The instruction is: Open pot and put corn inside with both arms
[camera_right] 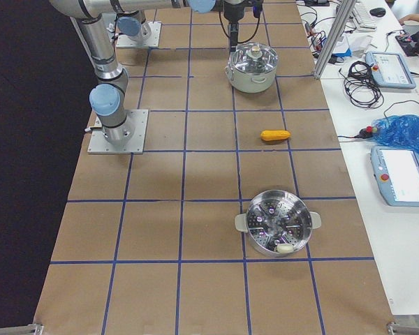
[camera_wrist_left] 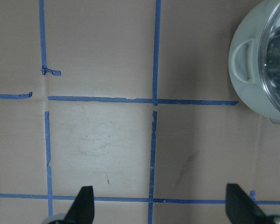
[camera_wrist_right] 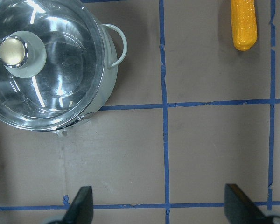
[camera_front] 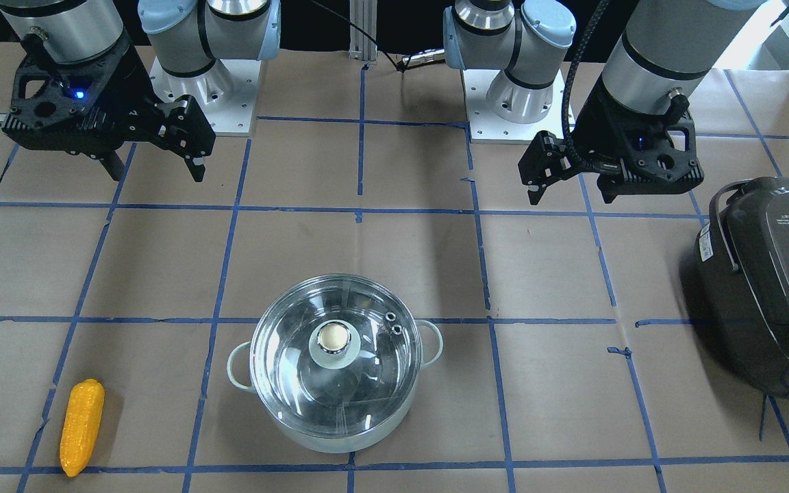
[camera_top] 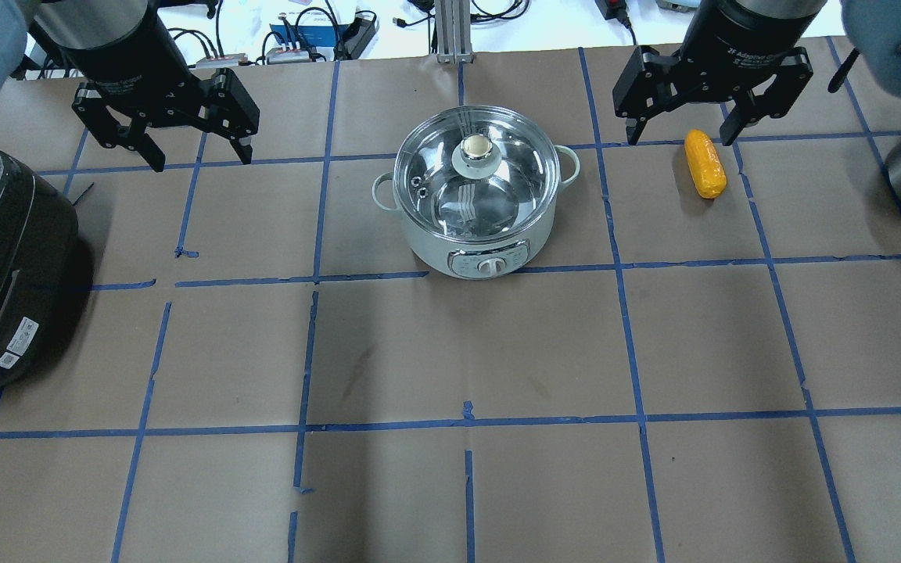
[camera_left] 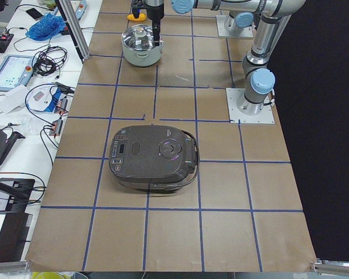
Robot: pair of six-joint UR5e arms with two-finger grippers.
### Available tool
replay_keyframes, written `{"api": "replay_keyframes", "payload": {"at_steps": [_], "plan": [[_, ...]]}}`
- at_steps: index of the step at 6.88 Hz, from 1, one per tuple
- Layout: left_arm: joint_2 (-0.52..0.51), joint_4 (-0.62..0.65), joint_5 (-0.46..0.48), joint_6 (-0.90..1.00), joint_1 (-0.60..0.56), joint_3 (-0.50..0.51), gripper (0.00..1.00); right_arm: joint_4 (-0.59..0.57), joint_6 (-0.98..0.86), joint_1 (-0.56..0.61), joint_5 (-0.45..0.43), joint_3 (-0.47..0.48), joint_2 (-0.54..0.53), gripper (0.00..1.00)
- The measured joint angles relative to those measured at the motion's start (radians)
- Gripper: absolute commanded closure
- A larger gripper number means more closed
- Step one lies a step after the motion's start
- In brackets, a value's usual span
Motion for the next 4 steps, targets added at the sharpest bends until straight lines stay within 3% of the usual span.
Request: {"api": "replay_keyframes", "payload": {"at_steps": [4], "plan": [[-0.006,0.012,-0.006,-0.003,-0.003,-0.004,0.0,0.001,0.0,0.0,0.0,0.001,0.0,0.0]]}}
